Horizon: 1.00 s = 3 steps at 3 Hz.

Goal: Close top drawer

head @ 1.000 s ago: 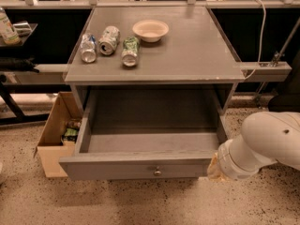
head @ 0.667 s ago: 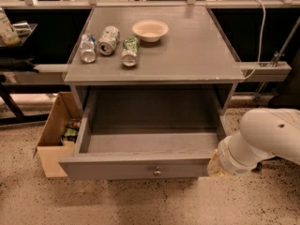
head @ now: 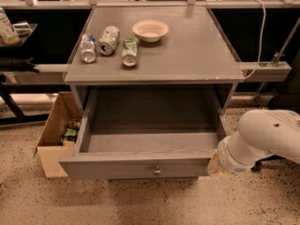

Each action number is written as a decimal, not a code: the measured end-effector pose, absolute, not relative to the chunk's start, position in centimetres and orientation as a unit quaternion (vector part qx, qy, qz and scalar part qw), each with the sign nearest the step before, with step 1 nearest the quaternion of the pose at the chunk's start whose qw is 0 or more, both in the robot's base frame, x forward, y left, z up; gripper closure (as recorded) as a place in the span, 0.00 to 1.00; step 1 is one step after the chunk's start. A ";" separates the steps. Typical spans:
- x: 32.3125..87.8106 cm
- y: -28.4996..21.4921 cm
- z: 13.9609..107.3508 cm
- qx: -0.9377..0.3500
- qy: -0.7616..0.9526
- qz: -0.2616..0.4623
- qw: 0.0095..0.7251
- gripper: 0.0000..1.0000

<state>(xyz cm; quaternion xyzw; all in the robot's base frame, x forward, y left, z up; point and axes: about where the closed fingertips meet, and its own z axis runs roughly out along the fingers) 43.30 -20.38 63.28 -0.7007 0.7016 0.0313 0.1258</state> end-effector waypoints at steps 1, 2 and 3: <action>43.3 -20.4 63.3 -0.701 0.702 0.031 0.126 0.51; 43.3 -20.4 63.3 -0.701 0.702 0.031 0.126 0.26; 43.3 -20.4 63.3 -0.701 0.702 0.031 0.126 0.04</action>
Offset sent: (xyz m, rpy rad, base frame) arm 0.0000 0.0000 0.0000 0.0000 0.0000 0.0000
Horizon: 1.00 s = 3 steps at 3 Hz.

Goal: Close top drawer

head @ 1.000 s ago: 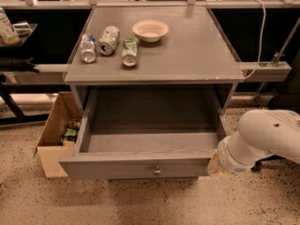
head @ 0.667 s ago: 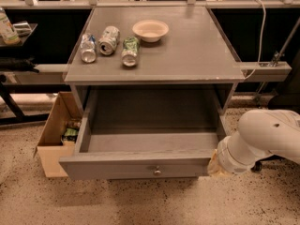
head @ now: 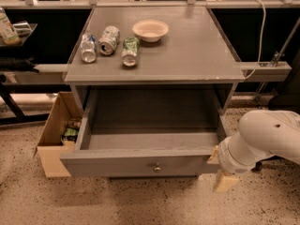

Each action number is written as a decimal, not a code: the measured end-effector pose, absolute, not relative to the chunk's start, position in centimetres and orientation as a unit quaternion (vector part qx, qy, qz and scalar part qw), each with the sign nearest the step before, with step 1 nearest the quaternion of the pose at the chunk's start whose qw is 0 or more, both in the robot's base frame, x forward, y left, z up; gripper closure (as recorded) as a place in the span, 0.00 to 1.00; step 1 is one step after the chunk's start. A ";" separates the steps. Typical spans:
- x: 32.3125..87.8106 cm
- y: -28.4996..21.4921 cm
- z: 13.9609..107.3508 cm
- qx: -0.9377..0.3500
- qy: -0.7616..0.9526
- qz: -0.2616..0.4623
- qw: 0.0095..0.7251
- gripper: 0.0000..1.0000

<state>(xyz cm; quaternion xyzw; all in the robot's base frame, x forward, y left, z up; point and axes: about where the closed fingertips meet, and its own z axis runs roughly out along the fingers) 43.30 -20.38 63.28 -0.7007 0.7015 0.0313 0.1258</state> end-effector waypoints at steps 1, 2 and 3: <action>43.3 -20.4 63.3 -0.701 0.702 0.031 0.126 0.00; 43.3 -20.4 63.3 -0.701 0.702 0.031 0.126 0.00; 45.8 -20.5 63.0 -0.710 0.693 0.018 0.127 0.22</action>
Offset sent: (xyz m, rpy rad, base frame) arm 0.0000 0.0000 0.0000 0.0000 0.0000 0.0000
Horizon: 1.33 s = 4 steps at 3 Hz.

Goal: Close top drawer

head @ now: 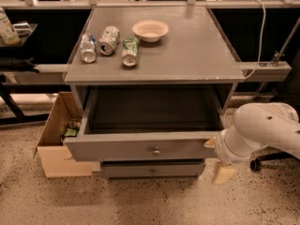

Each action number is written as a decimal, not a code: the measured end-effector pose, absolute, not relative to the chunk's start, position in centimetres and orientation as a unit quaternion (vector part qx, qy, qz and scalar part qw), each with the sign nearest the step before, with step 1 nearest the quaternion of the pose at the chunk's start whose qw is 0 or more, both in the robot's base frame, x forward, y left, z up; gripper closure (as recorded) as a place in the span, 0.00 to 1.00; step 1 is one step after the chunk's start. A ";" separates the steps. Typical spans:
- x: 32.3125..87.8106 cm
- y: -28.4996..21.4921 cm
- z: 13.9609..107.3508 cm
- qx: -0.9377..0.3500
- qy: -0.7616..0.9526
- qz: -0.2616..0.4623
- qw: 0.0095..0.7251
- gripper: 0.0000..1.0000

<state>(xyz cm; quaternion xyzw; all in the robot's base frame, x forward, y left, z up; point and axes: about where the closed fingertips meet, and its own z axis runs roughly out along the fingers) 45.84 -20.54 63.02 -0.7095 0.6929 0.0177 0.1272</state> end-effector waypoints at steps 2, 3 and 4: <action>49.4 -20.2 61.6 -0.723 0.679 -0.006 0.126 0.69; 51.1 -20.3 60.9 -0.720 0.679 -0.025 0.140 0.94; 52.8 -20.8 61.1 -0.709 0.684 -0.037 0.167 1.00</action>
Offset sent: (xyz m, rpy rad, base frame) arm 0.0595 0.0058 -0.0244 -0.0572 -0.0769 0.0359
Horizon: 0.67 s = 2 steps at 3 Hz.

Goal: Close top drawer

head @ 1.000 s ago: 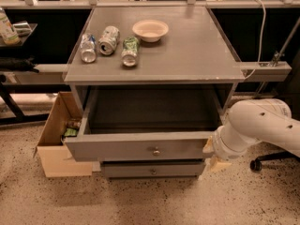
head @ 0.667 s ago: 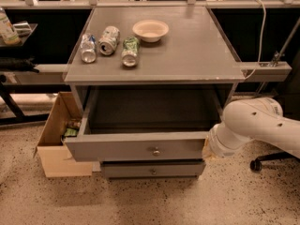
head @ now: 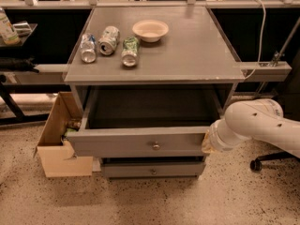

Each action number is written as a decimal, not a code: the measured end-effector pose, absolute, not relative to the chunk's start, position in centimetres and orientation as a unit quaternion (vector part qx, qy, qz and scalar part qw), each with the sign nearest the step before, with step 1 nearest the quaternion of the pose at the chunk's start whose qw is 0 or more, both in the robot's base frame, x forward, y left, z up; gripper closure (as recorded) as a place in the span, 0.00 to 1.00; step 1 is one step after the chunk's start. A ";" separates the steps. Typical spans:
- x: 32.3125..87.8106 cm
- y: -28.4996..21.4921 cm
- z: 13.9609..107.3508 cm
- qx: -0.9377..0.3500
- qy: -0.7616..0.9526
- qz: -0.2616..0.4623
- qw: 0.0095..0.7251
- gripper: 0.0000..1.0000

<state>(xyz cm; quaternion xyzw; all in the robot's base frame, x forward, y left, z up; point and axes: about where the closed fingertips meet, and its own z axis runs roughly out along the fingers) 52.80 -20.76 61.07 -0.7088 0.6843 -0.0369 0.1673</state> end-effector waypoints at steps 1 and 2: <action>54.3 -21.1 61.4 -0.696 0.690 -0.048 0.194 1.00; 55.6 -21.4 61.8 -0.685 0.695 -0.056 0.210 1.00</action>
Offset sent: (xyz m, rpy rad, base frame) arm 0.0470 -0.0124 0.0149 0.0662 -0.1294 -0.0850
